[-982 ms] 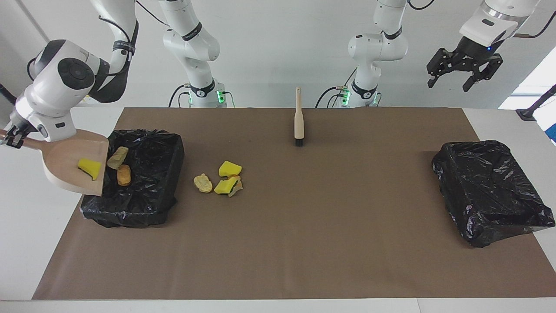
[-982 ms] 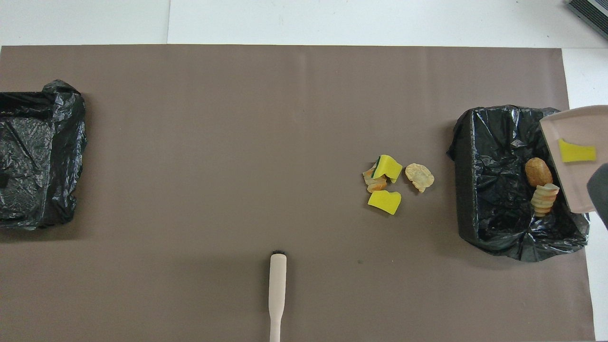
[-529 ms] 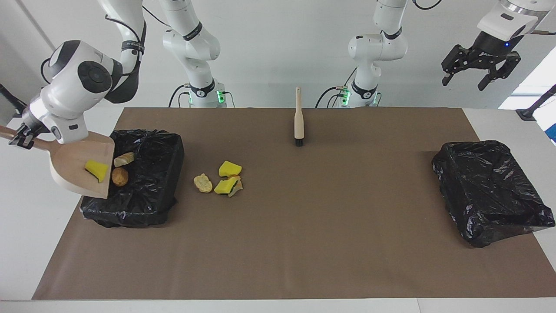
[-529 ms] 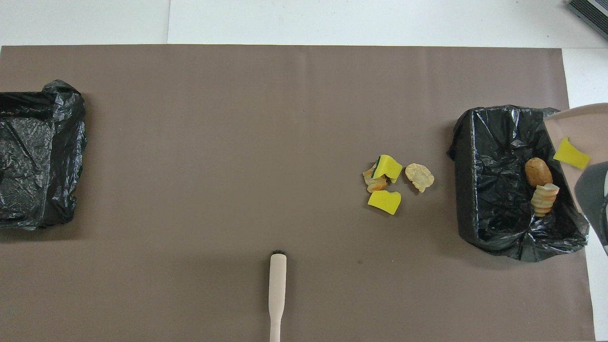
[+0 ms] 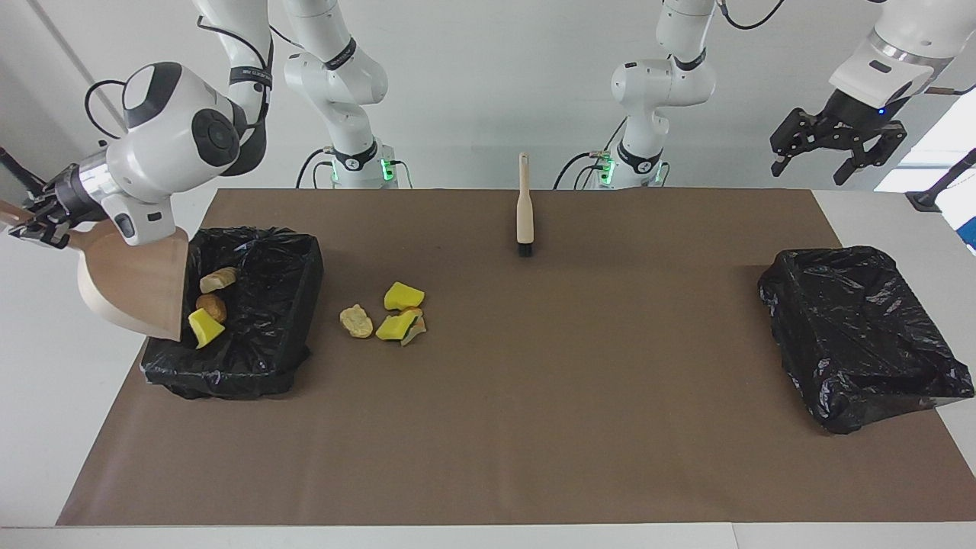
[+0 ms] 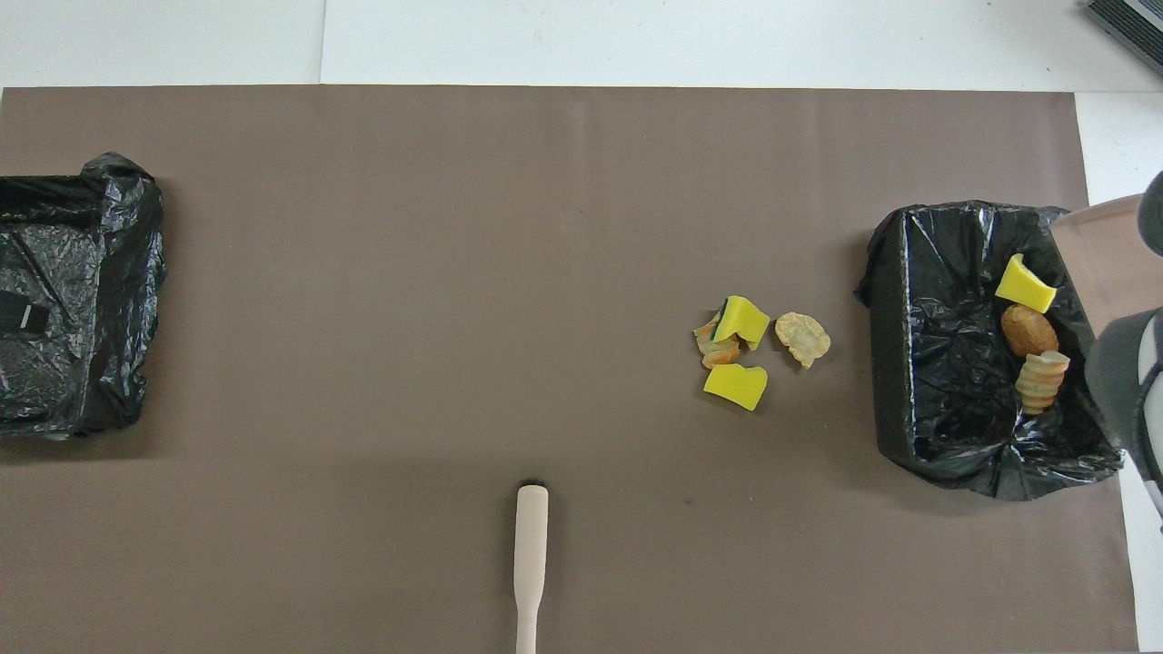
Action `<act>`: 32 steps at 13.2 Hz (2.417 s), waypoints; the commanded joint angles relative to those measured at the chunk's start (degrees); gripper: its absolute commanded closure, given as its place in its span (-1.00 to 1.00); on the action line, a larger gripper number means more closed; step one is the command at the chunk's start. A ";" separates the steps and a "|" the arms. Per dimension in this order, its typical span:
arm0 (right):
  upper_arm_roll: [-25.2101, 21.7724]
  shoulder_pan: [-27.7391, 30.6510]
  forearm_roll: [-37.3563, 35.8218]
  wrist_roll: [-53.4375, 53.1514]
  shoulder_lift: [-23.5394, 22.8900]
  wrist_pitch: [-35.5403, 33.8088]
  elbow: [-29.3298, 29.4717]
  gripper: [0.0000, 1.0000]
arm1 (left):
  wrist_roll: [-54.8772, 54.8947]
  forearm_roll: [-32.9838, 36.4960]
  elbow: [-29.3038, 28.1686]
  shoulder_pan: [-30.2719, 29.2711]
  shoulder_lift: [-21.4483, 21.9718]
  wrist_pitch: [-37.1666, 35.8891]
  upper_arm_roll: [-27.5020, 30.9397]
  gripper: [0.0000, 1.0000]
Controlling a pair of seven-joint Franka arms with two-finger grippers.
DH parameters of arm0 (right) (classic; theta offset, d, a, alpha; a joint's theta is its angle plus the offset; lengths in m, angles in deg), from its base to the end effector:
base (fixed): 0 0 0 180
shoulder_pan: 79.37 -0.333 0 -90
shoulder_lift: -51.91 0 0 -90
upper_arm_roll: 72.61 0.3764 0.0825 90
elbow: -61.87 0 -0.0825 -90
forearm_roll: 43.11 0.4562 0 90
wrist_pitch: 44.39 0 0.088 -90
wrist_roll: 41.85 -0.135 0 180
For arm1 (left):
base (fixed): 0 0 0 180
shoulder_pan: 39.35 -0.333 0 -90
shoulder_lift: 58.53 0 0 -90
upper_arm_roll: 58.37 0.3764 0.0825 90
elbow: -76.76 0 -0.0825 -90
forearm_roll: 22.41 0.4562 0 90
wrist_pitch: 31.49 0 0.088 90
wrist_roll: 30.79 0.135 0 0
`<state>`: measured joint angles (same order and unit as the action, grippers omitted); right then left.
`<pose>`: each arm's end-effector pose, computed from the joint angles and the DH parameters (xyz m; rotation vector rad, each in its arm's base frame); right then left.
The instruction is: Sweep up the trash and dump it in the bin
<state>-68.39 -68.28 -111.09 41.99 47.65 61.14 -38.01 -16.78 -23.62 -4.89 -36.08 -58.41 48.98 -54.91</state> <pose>0.6633 -0.1810 0.6021 1.4292 1.6014 -0.9564 0.6063 -0.0011 0.7218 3.0951 -0.3803 -0.0246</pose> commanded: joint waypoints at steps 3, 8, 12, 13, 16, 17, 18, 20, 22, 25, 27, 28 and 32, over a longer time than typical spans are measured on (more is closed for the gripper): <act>0.78 -0.63 21.69 -3.38 4.53 -7.60 4.08 1.00 | 0.75 0.68 -10.28 0.43 5.60 6.01 -0.12 -1.00; 1.31 -7.28 43.95 -35.05 2.69 -13.58 3.38 1.00 | 0.58 0.95 -8.44 0.34 3.76 5.49 -0.12 -1.00; 1.40 -18.62 55.20 -69.34 -3.01 -13.16 3.81 1.00 | 0.67 0.95 -6.33 0.16 2.43 3.64 -0.20 -1.00; 1.40 -20.47 58.80 -76.12 -5.12 -11.15 4.08 1.00 | 0.67 0.95 -6.41 0.34 2.43 3.64 -0.20 -1.00; 1.40 -25.66 65.07 -90.73 -8.47 -6.92 4.86 1.00 | 0.58 0.95 -6.41 0.43 2.43 3.38 -0.20 -1.00; 1.40 -28.90 65.07 -98.53 -11.09 -6.91 6.61 1.00 | 0.49 1.03 -6.41 0.43 2.43 2.94 -0.20 -1.00; 1.40 -31.80 65.16 -106.44 -13.90 -6.91 9.33 1.00 | 0.49 1.99 -6.41 0.43 2.43 2.94 -0.29 -1.00; 1.40 -34.63 69.00 -114.23 -18.39 -7.00 14.69 1.00 | 0.49 2.88 -6.41 0.43 2.52 3.02 -0.64 -1.00; 1.49 -37.70 70.52 -117.92 -22.44 -6.39 19.35 1.00 | -0.03 2.71 -6.68 0.43 2.70 3.63 -0.64 -1.00; 1.49 -40.53 77.00 -124.26 -26.84 -0.26 22.71 1.00 | -0.82 2.01 -6.59 0.17 2.61 3.99 -0.64 -1.00; 1.49 -42.36 78.69 -127.51 -28.86 3.00 22.80 1.00 | -0.83 1.91 -6.41 0.08 2.17 3.55 -0.64 -1.00; 1.49 -43.51 78.70 -127.69 -29.05 3.36 22.63 1.00 | -0.83 1.91 -6.41 -0.10 2.00 3.72 -0.64 -1.00; 1.49 -45.44 77.29 -126.30 -28.87 4.76 20.01 1.00 | -1.09 1.91 -7.02 -0.45 2.52 5.56 -0.64 -1.00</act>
<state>-66.64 -112.42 -33.44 -84.51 19.13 64.52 -17.38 -17.30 -22.27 -12.12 -36.08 -55.98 53.51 -55.38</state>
